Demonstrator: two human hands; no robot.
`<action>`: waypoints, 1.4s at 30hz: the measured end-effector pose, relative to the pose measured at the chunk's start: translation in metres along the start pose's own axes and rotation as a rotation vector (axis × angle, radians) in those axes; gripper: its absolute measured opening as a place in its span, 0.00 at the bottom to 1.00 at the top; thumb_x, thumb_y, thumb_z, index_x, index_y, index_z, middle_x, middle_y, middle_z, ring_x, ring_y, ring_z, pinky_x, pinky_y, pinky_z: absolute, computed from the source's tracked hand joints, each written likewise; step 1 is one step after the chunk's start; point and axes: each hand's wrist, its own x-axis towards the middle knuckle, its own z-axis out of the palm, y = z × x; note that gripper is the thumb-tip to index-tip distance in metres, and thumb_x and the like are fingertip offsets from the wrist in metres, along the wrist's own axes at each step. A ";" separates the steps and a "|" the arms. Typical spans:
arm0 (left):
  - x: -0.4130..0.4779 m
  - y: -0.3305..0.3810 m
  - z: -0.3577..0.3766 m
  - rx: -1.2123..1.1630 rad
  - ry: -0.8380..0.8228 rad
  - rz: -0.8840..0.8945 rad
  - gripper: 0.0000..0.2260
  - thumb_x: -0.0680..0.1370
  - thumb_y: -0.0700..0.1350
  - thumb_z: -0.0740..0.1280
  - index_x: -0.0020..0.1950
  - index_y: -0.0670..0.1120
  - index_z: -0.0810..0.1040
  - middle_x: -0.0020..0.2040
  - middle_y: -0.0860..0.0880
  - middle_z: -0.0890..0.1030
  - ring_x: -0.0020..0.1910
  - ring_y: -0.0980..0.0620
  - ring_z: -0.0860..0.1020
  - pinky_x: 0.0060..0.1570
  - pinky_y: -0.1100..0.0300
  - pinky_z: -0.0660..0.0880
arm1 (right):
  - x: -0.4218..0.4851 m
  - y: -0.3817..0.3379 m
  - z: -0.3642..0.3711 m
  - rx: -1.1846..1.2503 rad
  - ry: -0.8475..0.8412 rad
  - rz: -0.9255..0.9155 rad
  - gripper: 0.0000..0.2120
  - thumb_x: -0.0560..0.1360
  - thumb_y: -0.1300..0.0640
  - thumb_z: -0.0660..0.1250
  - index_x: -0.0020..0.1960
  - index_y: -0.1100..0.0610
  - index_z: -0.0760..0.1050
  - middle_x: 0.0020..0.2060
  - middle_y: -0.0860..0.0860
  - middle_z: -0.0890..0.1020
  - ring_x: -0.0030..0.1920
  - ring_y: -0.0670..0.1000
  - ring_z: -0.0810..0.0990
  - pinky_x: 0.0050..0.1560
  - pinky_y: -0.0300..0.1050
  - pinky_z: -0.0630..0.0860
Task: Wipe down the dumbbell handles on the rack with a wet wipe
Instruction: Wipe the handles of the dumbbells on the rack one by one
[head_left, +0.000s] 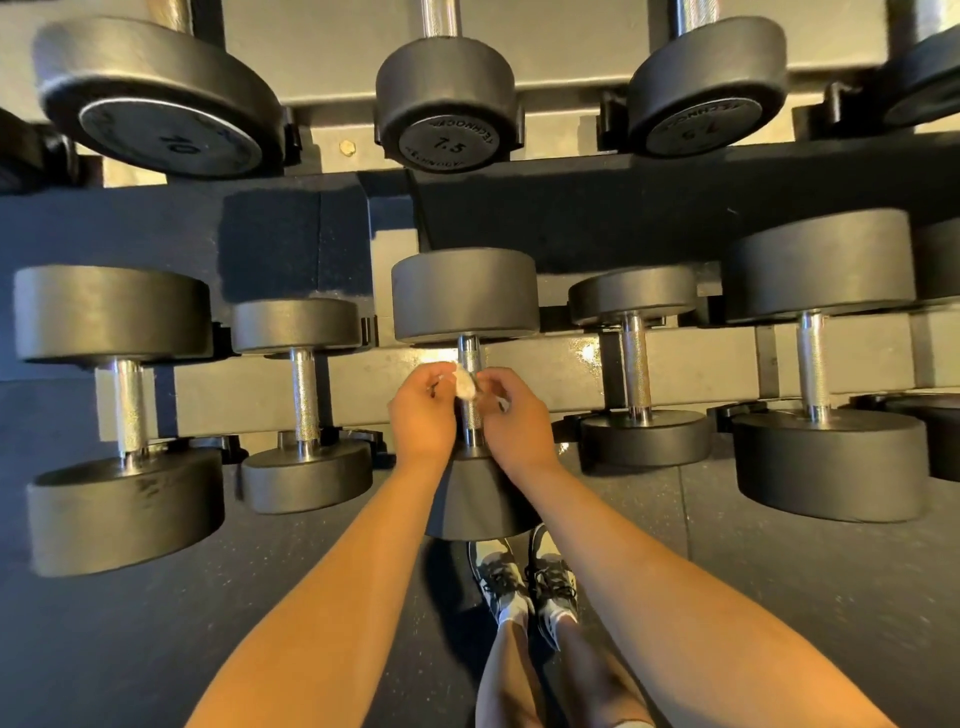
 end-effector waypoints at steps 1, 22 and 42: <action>0.007 0.001 0.004 -0.024 0.037 -0.014 0.09 0.82 0.39 0.64 0.56 0.48 0.82 0.49 0.55 0.81 0.47 0.63 0.78 0.44 0.82 0.68 | 0.002 0.004 0.002 -0.017 0.028 0.002 0.11 0.82 0.59 0.63 0.61 0.50 0.77 0.53 0.44 0.81 0.51 0.40 0.77 0.52 0.33 0.72; 0.037 0.002 0.017 -0.087 -0.104 0.060 0.08 0.81 0.42 0.68 0.58 0.47 0.85 0.50 0.59 0.84 0.49 0.69 0.80 0.55 0.73 0.75 | 0.003 0.014 0.012 -0.251 0.150 0.018 0.10 0.81 0.56 0.61 0.58 0.47 0.78 0.50 0.46 0.83 0.49 0.47 0.80 0.49 0.45 0.78; 0.032 -0.019 0.012 -0.092 -0.270 -0.047 0.11 0.80 0.42 0.71 0.52 0.60 0.83 0.55 0.53 0.85 0.55 0.55 0.82 0.61 0.59 0.77 | 0.005 0.019 0.010 -0.208 0.139 0.000 0.11 0.81 0.60 0.61 0.59 0.50 0.78 0.51 0.48 0.82 0.50 0.46 0.79 0.49 0.41 0.75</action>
